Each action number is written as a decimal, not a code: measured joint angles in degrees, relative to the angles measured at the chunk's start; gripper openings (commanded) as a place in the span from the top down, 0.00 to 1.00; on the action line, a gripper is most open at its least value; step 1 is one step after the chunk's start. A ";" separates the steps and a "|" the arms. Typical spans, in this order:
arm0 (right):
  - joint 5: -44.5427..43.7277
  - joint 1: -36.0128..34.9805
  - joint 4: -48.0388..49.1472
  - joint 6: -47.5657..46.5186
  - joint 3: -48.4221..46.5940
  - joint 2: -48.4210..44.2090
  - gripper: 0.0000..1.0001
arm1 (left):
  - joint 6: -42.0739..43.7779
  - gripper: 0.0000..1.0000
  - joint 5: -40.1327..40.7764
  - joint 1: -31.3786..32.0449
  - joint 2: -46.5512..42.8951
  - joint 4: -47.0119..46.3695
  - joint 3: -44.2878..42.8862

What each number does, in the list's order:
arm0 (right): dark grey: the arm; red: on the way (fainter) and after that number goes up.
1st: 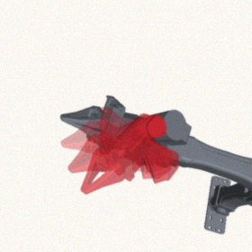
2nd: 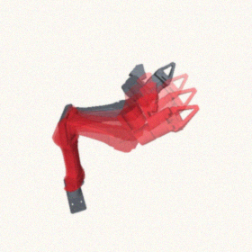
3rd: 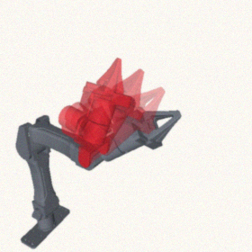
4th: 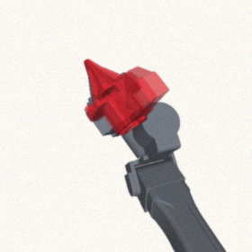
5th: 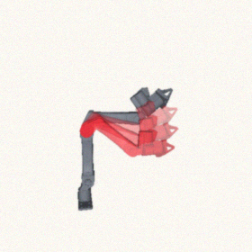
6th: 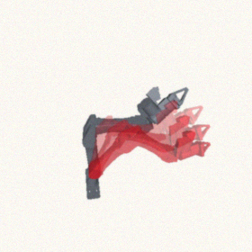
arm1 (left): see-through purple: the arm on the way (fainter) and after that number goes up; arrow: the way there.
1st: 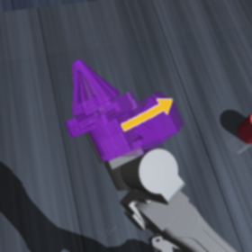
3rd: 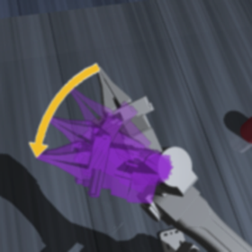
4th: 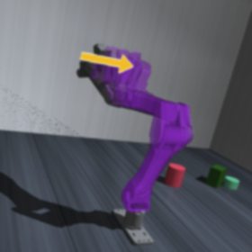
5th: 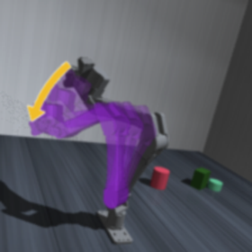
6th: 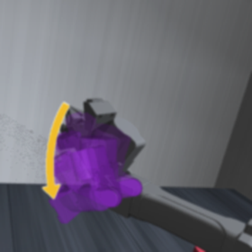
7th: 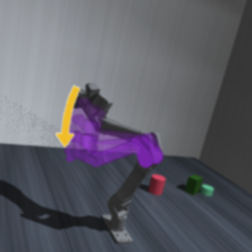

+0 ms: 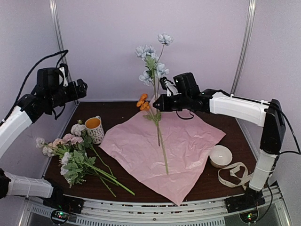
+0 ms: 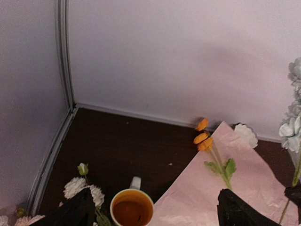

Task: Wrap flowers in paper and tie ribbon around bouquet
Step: Place the fake flower on the flattened wrapping paper, then pick up the fake flower from the corner of the board.

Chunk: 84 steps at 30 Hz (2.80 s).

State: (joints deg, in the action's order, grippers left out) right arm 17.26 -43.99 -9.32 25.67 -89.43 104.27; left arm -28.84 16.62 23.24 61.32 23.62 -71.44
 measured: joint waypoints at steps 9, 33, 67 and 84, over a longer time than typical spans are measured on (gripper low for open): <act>-1.55 5.70 -22.67 -3.45 -1.86 9.11 0.73 | -4.28 0.08 0.68 -12.22 5.05 9.97 11.98; -14.69 3.45 -28.15 -5.11 -0.42 6.12 0.50 | -10.32 0.19 -2.93 -22.84 32.06 4.37 7.37; -13.84 3.08 -27.69 -6.47 1.77 5.31 0.51 | 5.66 1.00 4.83 -23.80 9.49 1.66 1.33; -2.05 -10.97 -13.38 -21.09 1.73 -3.26 0.42 | 18.21 1.00 -9.68 -3.72 -10.23 -14.73 -2.36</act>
State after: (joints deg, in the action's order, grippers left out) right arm 15.20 -54.96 -22.70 4.58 -87.70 101.01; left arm -10.63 6.94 19.53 51.09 8.88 -73.80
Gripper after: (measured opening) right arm 0.552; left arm 0.034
